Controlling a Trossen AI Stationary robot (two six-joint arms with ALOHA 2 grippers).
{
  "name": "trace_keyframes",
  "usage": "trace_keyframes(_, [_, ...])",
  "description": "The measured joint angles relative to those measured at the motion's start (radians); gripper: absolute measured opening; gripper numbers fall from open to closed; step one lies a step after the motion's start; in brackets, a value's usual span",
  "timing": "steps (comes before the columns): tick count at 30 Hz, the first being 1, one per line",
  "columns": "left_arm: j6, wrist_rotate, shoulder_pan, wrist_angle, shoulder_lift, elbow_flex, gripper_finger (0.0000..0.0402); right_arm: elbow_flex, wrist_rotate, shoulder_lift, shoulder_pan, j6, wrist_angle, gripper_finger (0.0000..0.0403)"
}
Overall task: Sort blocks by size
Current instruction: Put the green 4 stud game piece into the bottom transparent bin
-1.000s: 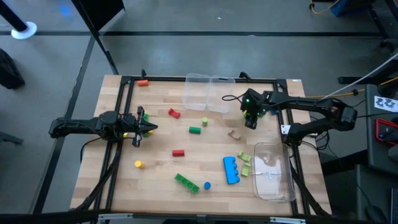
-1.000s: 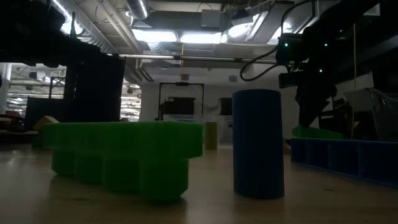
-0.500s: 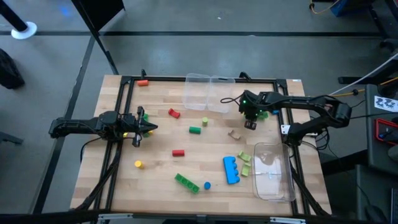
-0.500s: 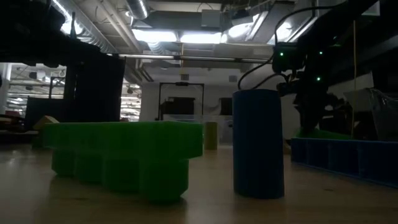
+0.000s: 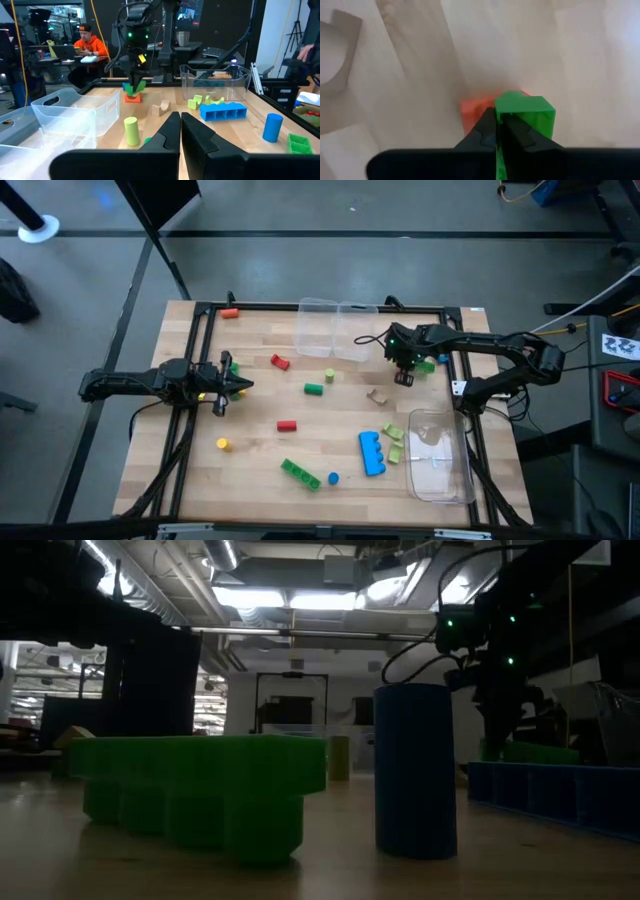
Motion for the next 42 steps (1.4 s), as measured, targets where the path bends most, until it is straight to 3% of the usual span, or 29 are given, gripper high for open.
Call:
trace_keyframes(4, [0.000, 0.000, 0.000, 0.000, 0.000, 0.000, 0.0000, 0.121, -0.007, 0.000, 0.000, 0.025, -0.154, 0.0010])
trace_keyframes(10, [0.018, 0.000, 0.000, 0.000, 0.000, 0.000, 0.0000, 0.327, -0.096, 0.000, 0.023, 0.134, -0.383, 0.0008])
trace_keyframes(18, [0.053, 0.000, 0.000, 0.000, 0.000, 0.000, 0.0000, 0.520, -0.268, -0.001, 0.186, 0.348, -0.524, 0.0006])
trace_keyframes(32, [0.052, 0.000, 0.000, 0.000, 0.000, 0.000, 0.0000, 0.535, -0.295, -0.001, 0.664, 1.042, -0.585, 0.0008])
trace_keyframes(42, [0.056, 0.000, 0.000, 0.000, 0.000, 0.000, 0.0000, 0.440, -0.294, -0.001, 0.890, 1.418, -0.563, 0.0013])
